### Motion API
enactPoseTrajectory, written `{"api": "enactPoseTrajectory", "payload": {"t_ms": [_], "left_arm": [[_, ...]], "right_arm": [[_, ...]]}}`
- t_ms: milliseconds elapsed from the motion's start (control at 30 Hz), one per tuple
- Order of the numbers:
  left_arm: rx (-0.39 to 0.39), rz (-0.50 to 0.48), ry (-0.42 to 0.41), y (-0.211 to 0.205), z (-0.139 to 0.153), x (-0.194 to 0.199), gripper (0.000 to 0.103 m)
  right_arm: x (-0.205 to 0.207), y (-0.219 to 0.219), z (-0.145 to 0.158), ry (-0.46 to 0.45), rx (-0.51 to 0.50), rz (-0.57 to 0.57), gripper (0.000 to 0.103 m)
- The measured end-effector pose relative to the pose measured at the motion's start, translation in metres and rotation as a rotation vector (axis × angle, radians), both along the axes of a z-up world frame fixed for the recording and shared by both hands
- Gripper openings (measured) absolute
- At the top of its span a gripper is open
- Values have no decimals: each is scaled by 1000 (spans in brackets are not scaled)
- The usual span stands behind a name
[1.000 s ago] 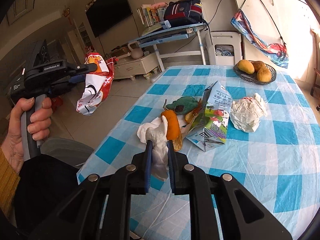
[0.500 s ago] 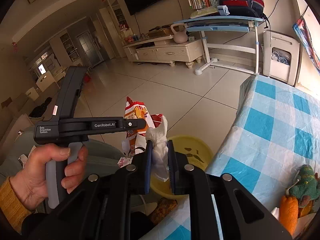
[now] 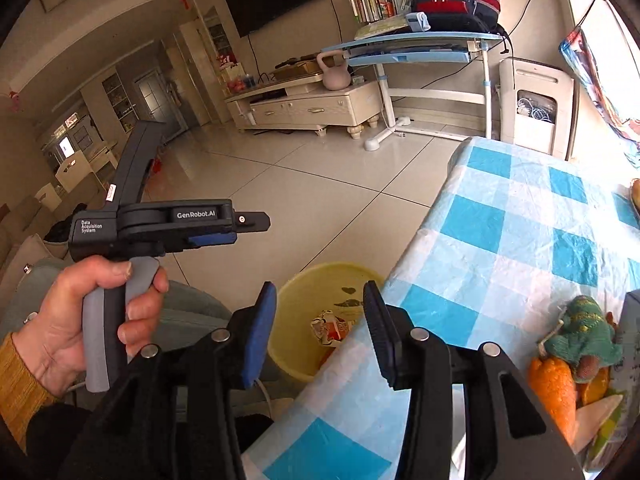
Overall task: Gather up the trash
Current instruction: 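Move both tools back over the table toward the orange peel and tissue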
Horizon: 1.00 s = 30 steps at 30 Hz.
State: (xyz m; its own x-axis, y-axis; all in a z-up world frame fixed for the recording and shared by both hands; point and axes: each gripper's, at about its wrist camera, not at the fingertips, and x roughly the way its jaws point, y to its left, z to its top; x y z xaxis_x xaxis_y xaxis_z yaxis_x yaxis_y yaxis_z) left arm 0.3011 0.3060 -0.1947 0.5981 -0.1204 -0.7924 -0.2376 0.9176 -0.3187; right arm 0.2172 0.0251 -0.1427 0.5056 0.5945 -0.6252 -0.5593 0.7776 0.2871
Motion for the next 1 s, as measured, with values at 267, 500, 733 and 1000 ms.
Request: {"api": "enactPoseTrajectory", "payload": {"t_ms": [267,500,733,1000], "left_arm": [[238,-308,-64,-131,60,-33,74],[380,-453,-28,-227,41,-65,74],[434,-519,40,-266,1,-63,74],[419,-512,40,-275,-14,-44,87]], "right_arm": [[-49,-151,-13,-32,-112,-272,55],[-43,-235,-25,56,-82,-508,61],[-37,-244,-40,120,-65,-526,66],[-30,-243,-39,142,-86,-511,77]]}}
